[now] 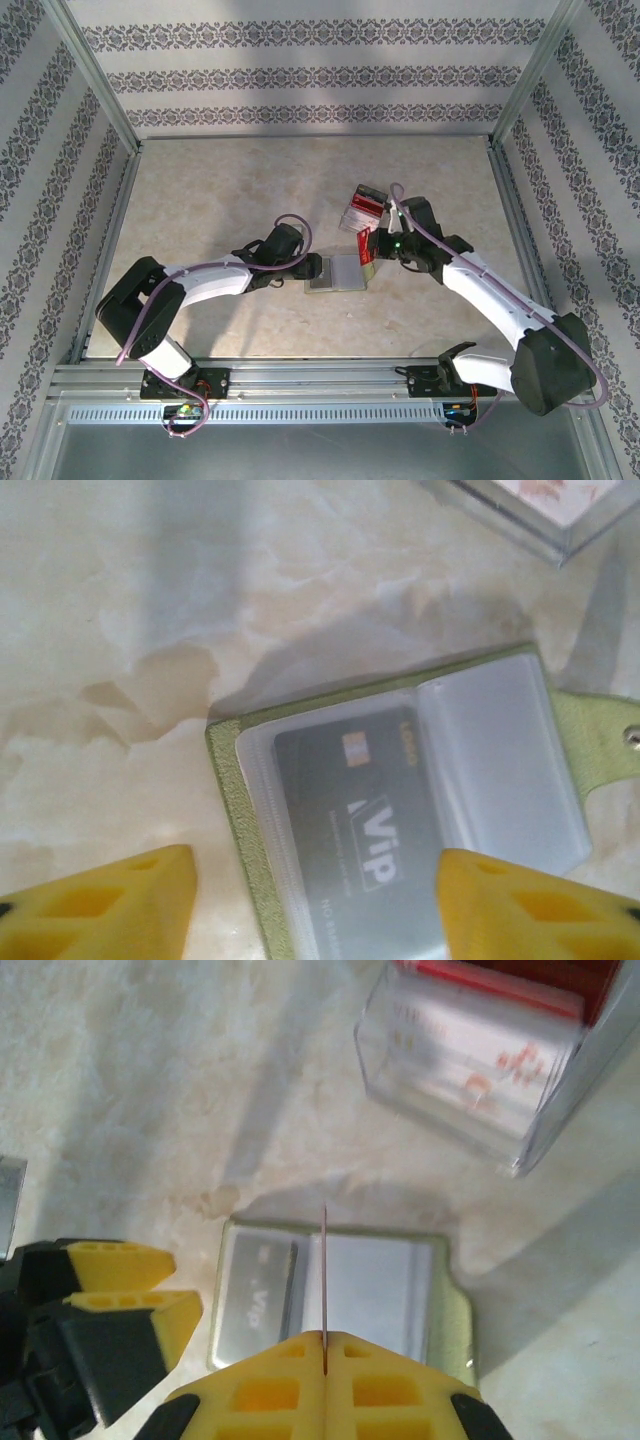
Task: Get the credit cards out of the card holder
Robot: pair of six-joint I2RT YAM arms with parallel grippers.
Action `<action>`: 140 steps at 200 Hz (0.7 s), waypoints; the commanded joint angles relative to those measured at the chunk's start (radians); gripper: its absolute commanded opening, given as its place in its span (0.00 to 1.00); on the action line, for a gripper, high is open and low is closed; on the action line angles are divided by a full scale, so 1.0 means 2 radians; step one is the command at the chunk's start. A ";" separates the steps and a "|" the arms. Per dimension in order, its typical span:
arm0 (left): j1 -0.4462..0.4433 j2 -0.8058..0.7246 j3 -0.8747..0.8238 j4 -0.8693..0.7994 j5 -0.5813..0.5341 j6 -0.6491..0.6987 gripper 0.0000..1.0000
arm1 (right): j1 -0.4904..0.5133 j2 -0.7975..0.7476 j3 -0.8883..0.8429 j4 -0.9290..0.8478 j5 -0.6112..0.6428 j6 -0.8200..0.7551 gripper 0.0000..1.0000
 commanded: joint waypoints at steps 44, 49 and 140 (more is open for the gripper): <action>0.004 -0.046 -0.016 -0.022 -0.039 0.014 1.00 | -0.022 0.094 0.169 -0.100 0.050 -0.246 0.00; 0.004 -0.047 -0.016 -0.023 -0.042 0.015 1.00 | -0.023 0.105 0.182 -0.104 0.047 -0.260 0.00; 0.006 -0.074 -0.023 -0.043 -0.086 0.015 0.99 | -0.037 0.255 0.345 -0.192 0.010 -0.460 0.00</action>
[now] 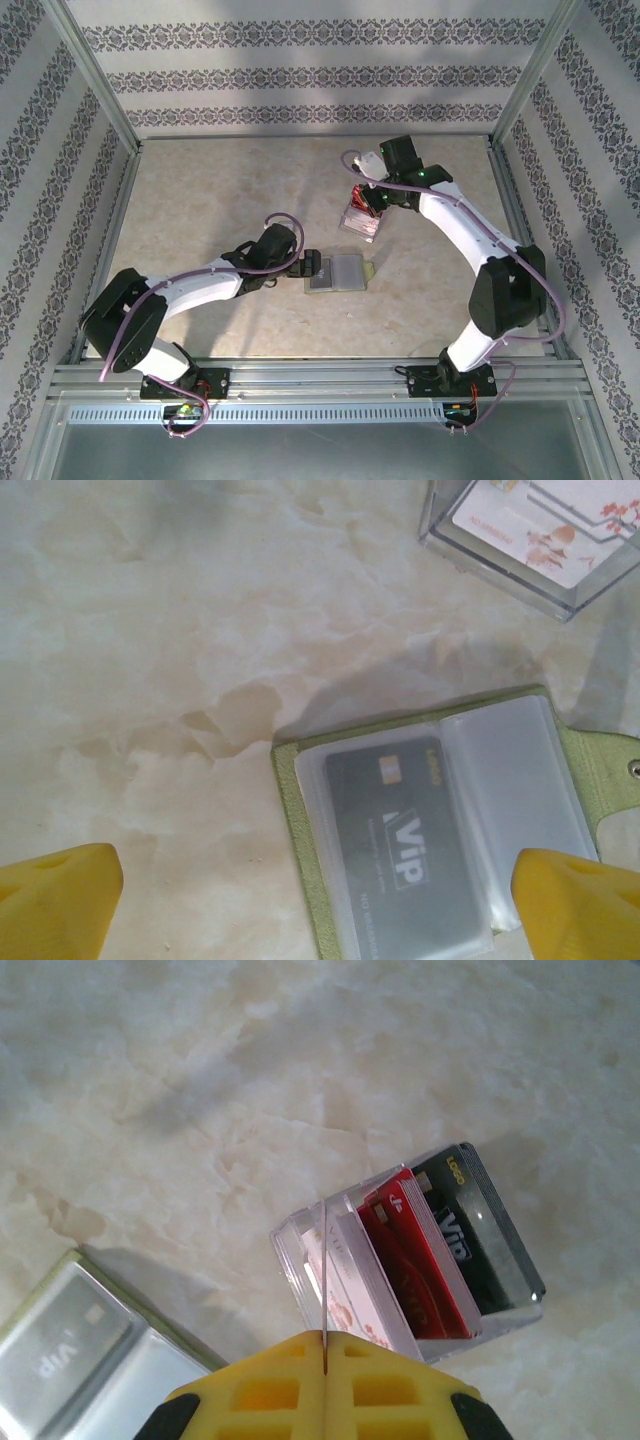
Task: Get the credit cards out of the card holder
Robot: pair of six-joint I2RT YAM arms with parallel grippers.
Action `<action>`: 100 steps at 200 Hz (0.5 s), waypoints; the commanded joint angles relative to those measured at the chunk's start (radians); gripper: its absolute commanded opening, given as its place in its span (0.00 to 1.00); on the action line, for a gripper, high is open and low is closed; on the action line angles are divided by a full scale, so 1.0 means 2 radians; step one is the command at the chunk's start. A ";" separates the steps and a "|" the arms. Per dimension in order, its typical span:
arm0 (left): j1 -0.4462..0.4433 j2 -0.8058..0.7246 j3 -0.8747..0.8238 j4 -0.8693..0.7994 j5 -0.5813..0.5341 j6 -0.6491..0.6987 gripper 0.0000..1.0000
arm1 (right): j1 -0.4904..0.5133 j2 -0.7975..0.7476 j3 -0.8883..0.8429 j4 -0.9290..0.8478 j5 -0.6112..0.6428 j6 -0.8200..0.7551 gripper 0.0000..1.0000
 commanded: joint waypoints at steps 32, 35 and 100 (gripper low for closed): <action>0.009 -0.037 -0.011 -0.032 -0.044 0.007 0.99 | -0.008 0.067 0.070 -0.074 -0.020 -0.102 0.00; 0.010 -0.038 -0.012 -0.034 -0.045 0.007 0.99 | -0.008 0.069 0.073 -0.076 -0.021 -0.104 0.00; 0.018 -0.044 -0.011 -0.043 -0.050 0.004 0.99 | -0.010 0.123 0.110 -0.108 -0.023 -0.135 0.00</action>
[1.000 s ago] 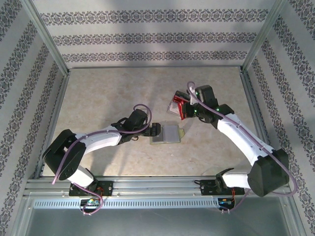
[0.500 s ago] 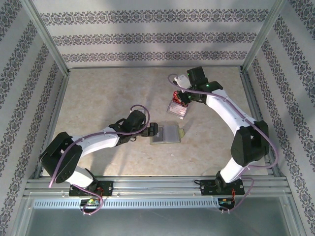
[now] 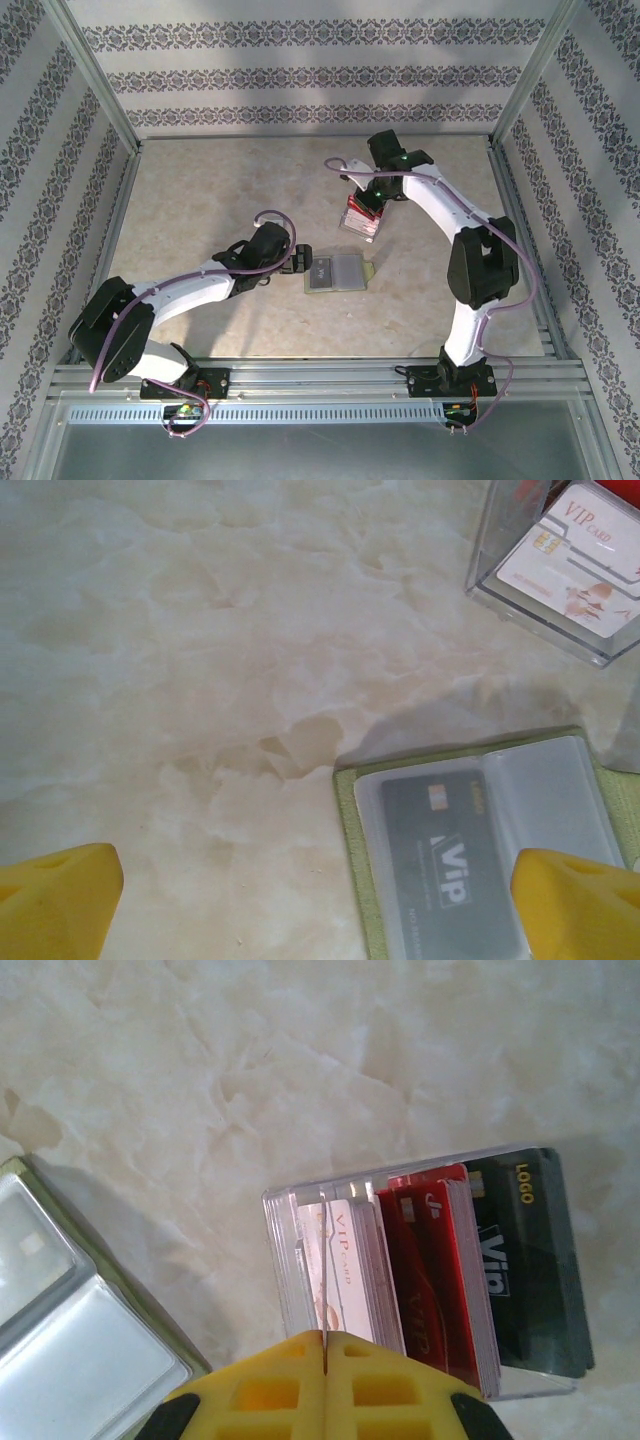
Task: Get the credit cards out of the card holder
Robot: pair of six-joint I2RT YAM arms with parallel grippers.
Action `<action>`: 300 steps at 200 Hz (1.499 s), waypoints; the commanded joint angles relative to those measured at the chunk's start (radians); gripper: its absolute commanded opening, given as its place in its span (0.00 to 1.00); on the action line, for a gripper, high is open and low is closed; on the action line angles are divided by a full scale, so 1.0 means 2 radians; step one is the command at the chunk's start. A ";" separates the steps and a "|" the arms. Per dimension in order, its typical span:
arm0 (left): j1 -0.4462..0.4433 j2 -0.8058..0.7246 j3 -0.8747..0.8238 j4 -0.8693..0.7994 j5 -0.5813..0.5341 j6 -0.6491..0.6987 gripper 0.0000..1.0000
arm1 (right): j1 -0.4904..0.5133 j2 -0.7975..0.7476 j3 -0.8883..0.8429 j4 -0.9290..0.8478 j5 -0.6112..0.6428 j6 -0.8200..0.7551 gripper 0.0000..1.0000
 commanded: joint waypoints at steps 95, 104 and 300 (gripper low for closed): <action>0.011 -0.012 -0.006 -0.018 -0.006 0.004 0.99 | -0.027 0.057 0.060 -0.037 0.025 -0.024 0.00; 0.011 -0.012 -0.005 -0.018 -0.006 0.004 0.99 | -0.029 0.059 0.063 -0.038 0.021 -0.024 0.00; 0.014 -0.015 -0.007 -0.017 0.003 0.004 0.99 | -0.034 0.105 0.103 -0.026 0.027 -0.045 0.00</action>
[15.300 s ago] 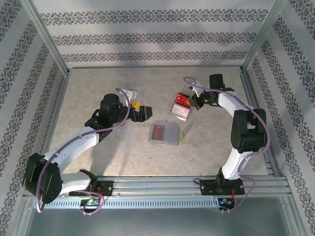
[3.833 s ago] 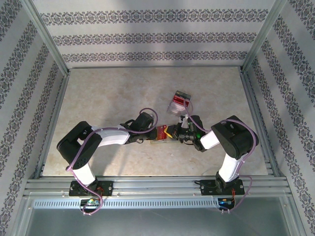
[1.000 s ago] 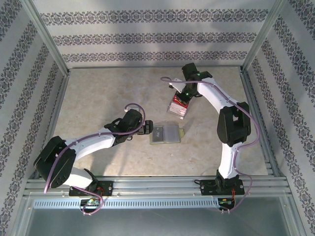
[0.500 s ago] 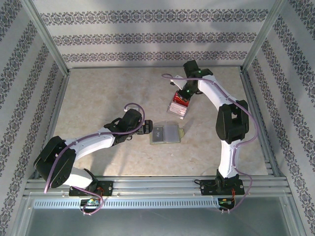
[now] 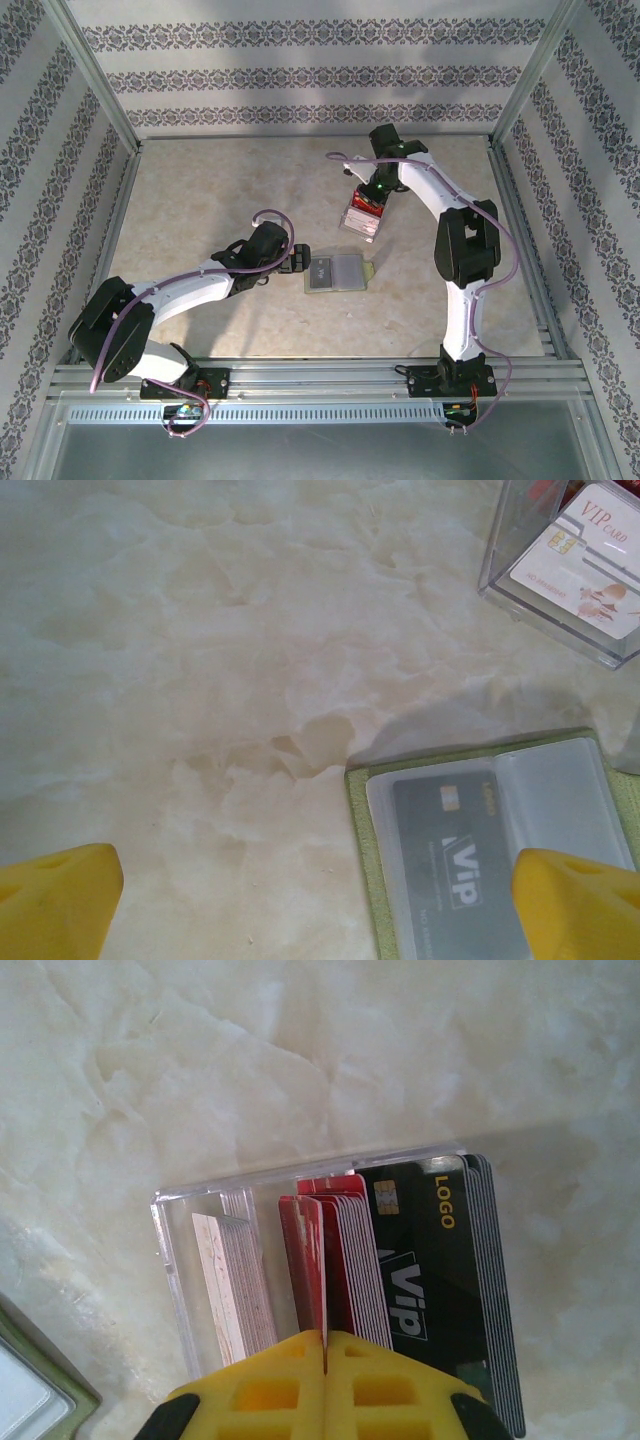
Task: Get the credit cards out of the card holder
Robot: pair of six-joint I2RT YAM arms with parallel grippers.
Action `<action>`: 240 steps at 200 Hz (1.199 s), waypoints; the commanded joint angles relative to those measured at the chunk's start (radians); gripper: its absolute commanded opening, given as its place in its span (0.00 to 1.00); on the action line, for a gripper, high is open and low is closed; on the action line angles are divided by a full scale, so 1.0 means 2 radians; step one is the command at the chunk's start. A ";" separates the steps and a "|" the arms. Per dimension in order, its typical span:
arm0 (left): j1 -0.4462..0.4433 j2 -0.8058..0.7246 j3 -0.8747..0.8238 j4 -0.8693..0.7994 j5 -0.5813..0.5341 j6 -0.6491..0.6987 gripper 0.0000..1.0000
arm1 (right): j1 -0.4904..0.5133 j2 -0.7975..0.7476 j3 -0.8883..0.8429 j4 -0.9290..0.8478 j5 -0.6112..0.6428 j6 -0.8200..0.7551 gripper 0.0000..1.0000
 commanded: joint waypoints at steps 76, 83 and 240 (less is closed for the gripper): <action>0.008 -0.021 -0.006 -0.015 -0.002 0.005 0.99 | -0.004 -0.011 0.006 0.007 0.011 -0.004 0.24; 0.008 -0.022 -0.005 -0.016 -0.002 0.006 0.99 | -0.004 -0.016 0.004 0.009 0.012 -0.001 0.24; 0.049 -0.071 -0.043 -0.002 -0.049 -0.039 1.00 | 0.162 -0.235 -0.254 0.069 0.094 0.389 0.61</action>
